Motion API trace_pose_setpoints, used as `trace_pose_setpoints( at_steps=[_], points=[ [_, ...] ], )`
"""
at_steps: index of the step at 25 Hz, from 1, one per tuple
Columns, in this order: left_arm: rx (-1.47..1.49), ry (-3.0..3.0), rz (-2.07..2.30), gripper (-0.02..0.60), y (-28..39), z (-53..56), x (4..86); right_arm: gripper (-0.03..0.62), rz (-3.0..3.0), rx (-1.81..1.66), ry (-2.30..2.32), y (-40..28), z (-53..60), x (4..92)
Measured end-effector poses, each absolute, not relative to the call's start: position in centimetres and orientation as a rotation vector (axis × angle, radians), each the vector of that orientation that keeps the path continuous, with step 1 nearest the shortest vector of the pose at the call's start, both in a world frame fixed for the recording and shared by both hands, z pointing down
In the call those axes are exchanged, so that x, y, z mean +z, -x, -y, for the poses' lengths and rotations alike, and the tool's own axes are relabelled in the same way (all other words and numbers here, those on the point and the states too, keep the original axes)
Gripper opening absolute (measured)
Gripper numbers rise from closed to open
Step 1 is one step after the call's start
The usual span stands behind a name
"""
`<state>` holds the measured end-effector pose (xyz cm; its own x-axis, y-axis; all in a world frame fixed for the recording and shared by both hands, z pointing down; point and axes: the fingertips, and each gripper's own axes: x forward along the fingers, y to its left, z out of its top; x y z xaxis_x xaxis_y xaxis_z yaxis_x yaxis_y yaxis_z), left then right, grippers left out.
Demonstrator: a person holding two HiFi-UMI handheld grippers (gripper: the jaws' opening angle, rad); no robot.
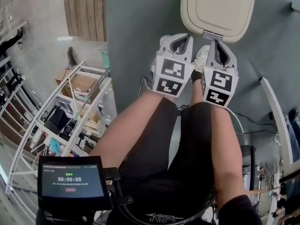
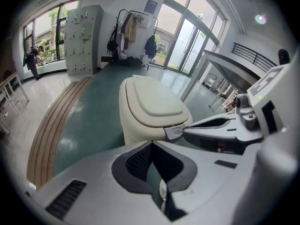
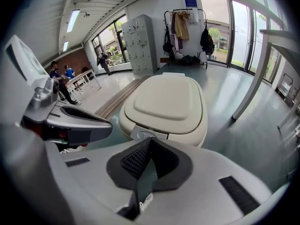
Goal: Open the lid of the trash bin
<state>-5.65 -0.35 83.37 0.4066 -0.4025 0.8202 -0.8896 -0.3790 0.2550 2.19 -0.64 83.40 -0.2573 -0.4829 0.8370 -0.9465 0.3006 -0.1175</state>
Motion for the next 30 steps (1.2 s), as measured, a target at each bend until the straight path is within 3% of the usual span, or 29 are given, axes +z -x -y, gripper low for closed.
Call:
trace_pose_setpoints(
  at_steps=[30],
  points=[
    [0.864,-1.961,1.100,0.000,5.1,0.2,82.7,0.005,1.850,0.853,-1.254,-2.8,0.3,82.9]
  ],
)
